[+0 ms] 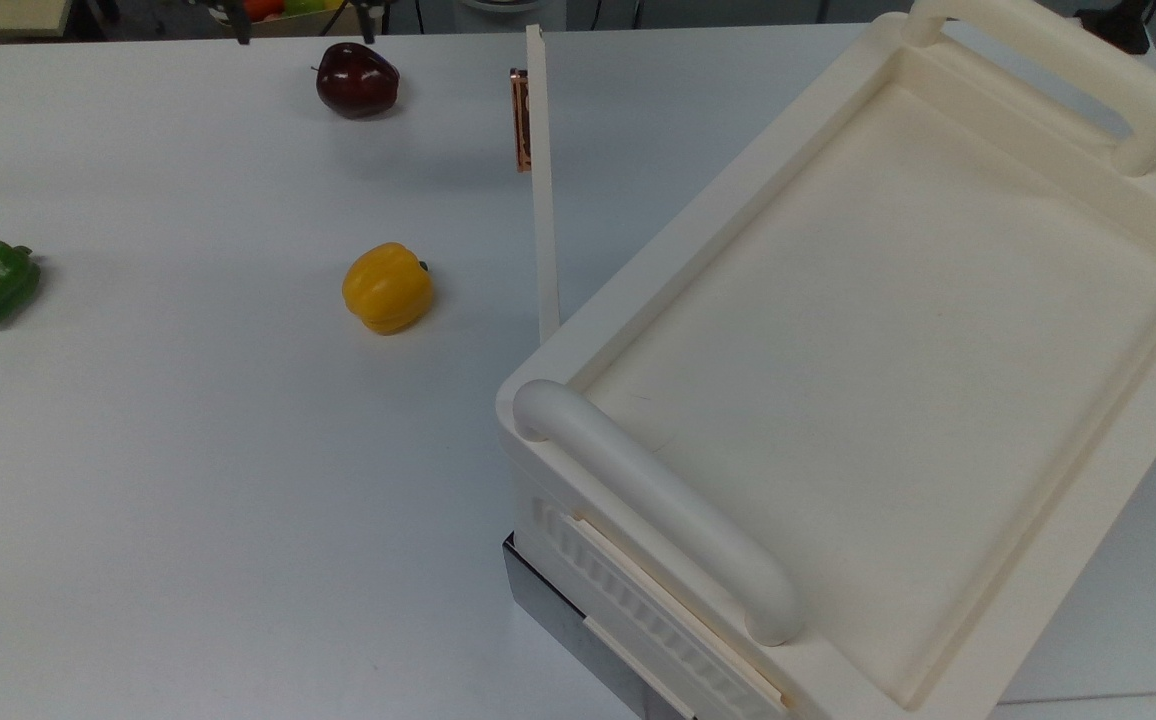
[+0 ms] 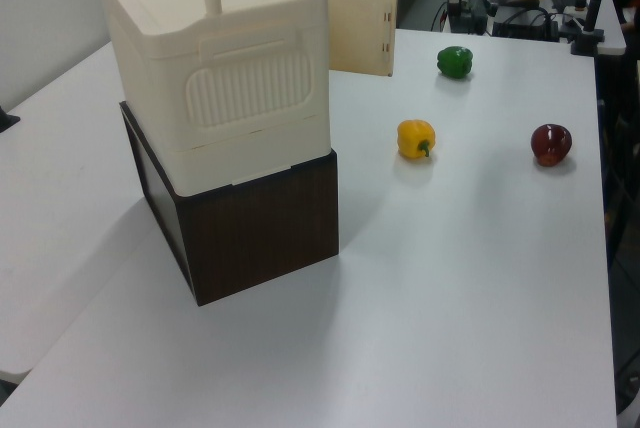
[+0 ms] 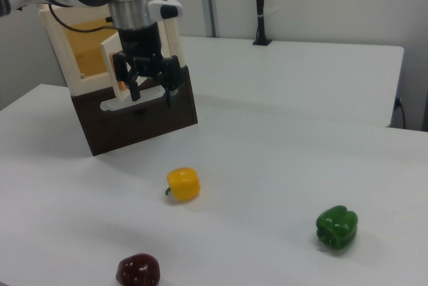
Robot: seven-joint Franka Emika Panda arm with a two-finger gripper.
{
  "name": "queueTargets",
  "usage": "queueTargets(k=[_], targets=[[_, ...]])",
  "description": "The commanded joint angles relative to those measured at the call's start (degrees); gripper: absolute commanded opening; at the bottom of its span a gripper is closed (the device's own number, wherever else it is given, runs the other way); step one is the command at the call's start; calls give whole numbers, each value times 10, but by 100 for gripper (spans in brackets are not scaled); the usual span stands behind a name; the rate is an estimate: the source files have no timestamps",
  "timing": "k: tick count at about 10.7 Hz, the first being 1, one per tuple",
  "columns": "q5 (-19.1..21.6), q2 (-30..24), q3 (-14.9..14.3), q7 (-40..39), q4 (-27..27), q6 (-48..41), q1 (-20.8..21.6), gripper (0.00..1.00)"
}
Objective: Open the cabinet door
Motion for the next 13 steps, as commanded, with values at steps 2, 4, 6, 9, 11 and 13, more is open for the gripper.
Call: queueTargets(k=[2,4,6,9,11,13], targets=[[-7,-24,0,89,-30,-4,-28,100],[-7,-25,-1,89,-31,-1,-30,100],[-6,-29,-1,86,-39,-1,-31,100],[-5,-36,-1,87,-46,-2,-31,100],[-4,-40,-2,88,-46,-1,-32,100],[-2,-46,-2,88,-50,-3,-36,100]])
